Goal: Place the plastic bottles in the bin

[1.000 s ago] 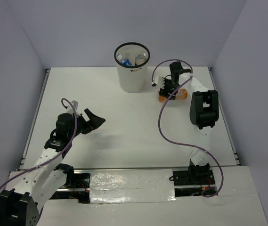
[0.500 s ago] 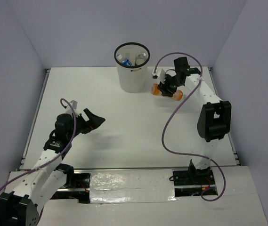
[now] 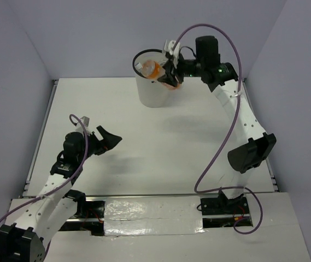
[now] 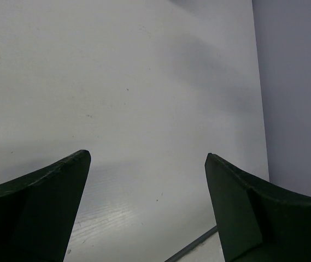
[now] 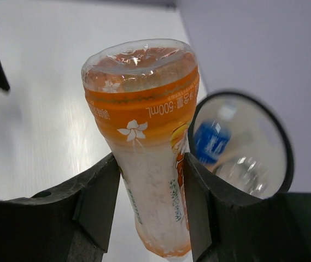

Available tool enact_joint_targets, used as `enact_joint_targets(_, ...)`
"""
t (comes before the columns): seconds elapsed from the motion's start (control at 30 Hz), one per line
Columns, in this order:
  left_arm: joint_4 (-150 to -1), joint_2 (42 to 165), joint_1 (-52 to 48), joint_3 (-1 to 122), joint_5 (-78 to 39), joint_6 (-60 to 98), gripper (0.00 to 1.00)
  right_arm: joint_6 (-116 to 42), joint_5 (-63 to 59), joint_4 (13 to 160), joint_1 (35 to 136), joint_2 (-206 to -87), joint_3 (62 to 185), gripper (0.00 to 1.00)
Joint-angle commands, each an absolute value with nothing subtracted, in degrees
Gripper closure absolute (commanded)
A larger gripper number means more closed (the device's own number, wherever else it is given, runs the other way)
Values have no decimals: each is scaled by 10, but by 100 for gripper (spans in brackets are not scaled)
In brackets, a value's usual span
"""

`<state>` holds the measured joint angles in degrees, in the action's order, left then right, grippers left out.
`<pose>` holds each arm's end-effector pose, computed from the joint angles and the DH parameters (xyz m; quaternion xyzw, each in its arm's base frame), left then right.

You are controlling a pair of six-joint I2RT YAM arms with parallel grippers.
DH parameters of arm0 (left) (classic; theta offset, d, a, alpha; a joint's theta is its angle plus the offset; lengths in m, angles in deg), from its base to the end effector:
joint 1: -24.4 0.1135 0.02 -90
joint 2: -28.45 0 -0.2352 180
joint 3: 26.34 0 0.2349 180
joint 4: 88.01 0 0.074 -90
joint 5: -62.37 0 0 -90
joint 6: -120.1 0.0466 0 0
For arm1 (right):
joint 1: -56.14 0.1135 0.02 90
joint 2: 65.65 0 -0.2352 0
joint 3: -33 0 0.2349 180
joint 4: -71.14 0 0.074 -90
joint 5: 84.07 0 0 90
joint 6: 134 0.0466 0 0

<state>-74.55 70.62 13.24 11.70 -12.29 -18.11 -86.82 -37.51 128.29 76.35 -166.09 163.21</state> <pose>0.1873 -0.0495 0.2185 -0.1793 0.7833 -0.3835 0.4552 0.3289 0.1552 0.4118 -0.5788 0.5761 0.2154 0.5354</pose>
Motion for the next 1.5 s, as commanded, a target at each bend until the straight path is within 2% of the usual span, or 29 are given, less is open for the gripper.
enact_joint_targets(0.0, -752, 692, 132, 134, -120, -179, 1, -700, -442, 1120, 773, -1690, 1720, 59)
enact_joint_targets(0.07, -745, 691, 132, 139, -122, -178, 1, -592, -445, 1049, 780, -1712, 1751, 60)
enact_joint_targets(0.17, -739, 692, 132, 146, -125, -175, 1, -448, -429, 864, 784, -1749, 1782, 62)
enact_joint_targets(0.33, -734, 705, 133, 161, -127, -171, 1, -314, -364, 743, 786, -1822, 1837, 64)
enact_joint_targets(0.5, -734, 715, 132, 172, -130, -171, 1, -319, -280, 644, 783, -1878, 1808, 62)
enact_joint_targets(0.7, -734, 720, 132, 178, -131, -172, 1, -377, -235, 636, 779, -1926, 1818, 56)
enact_joint_targets(0.9, -734, 727, 132, 180, -131, -171, 1, -435, -206, 646, 769, -1944, 1787, 47)
enact_joint_targets(1.0, -736, 732, 132, 180, -128, -174, 1, -476, -198, 655, 764, -1945, 1767, 37)
enact_joint_targets(1.03, -736, 733, 132, 181, -126, -175, 1, -490, -194, 656, 765, -1947, 1761, 28)
enact_joint_targets(1.1, -736, 732, 132, 181, -126, -175, 1, -500, -195, 674, 761, -1950, 1757, 21)
enact_joint_targets(1.23, -734, 720, 132, 183, -129, -173, 1, -509, -187, 684, 758, -1942, 1743, 0)
enact_joint_targets(1.47, -708, 691, 132, 180, -139, -171, 1, -472, -205, 745, 737, -1873, 1732, 0)
